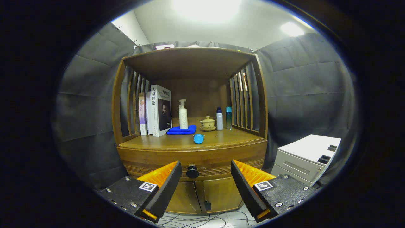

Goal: Pull open the drawer, take out the items inside it, and place them on the countertop above the cabinet.

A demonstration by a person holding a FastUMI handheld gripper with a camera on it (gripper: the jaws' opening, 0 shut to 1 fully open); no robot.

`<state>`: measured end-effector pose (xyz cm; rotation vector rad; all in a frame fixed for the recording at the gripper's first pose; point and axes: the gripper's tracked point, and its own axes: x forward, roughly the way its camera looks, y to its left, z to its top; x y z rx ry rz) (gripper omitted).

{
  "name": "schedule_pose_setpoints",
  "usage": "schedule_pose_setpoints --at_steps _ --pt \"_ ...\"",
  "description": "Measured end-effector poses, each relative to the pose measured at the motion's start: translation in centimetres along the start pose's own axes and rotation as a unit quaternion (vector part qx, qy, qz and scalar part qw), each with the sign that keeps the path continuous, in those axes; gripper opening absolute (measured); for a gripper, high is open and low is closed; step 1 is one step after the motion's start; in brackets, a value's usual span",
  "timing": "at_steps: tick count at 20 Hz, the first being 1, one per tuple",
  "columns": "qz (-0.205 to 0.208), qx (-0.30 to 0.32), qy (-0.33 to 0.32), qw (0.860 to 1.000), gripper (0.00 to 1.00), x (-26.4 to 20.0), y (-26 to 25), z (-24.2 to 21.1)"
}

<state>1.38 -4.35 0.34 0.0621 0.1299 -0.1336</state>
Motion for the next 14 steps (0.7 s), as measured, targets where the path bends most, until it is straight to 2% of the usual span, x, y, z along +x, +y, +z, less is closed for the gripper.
schedule_pose_setpoints --at_steps 14 --pt "-0.004 -0.005 -0.004 1.0 0.96 -1.18 -0.44 0.4"
